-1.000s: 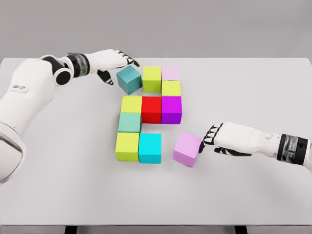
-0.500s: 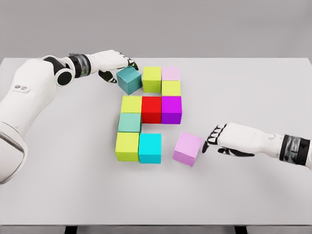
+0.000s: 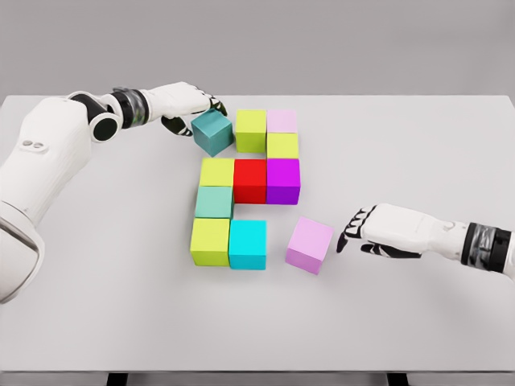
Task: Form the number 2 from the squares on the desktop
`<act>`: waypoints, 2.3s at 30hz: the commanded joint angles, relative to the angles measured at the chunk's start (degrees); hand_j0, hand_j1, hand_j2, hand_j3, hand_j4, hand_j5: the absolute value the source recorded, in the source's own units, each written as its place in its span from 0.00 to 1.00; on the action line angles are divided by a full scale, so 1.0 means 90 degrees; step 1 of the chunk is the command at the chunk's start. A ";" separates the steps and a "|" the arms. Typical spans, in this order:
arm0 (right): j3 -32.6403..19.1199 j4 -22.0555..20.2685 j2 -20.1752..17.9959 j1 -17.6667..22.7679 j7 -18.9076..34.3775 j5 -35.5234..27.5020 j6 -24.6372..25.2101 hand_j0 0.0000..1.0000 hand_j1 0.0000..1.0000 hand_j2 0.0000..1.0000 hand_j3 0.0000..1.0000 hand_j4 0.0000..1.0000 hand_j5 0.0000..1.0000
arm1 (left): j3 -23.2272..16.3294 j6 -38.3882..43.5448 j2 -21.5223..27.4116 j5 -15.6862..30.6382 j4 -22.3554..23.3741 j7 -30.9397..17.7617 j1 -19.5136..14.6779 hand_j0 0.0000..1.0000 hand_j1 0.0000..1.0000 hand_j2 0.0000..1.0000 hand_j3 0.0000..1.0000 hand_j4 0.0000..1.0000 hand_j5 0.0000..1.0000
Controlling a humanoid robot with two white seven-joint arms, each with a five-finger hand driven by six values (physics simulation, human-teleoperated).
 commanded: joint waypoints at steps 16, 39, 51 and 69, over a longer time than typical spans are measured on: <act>0.0038 0.0029 0.0221 -0.0068 -0.0002 -0.0036 0.0017 0.57 0.57 0.57 0.57 0.57 0.57 | 0.0067 0.0007 0.0015 0.0070 0.0104 0.0002 0.0000 0.80 0.80 0.80 0.80 0.80 0.80; 0.0174 0.0185 0.0495 -0.0507 -0.0002 0.0052 0.0017 0.57 0.57 0.57 0.57 0.57 0.57 | 0.0175 0.0007 0.0171 0.0090 0.0290 0.0002 0.0000 0.82 0.82 0.82 0.82 0.82 0.82; 0.0331 0.0585 0.0563 -0.0781 -0.0002 0.0111 0.0017 0.57 0.57 0.57 0.57 0.57 0.57 | 0.0273 0.0007 0.0190 0.0099 0.0299 0.0002 0.0000 0.85 0.85 0.85 0.85 0.85 0.85; 0.0487 0.0751 0.0553 -0.0732 -0.0002 0.0072 0.0017 0.57 0.57 0.57 0.57 0.57 0.57 | 0.0302 0.0007 0.0356 0.0099 0.0426 0.0011 0.0029 0.90 0.90 0.90 0.90 0.90 0.90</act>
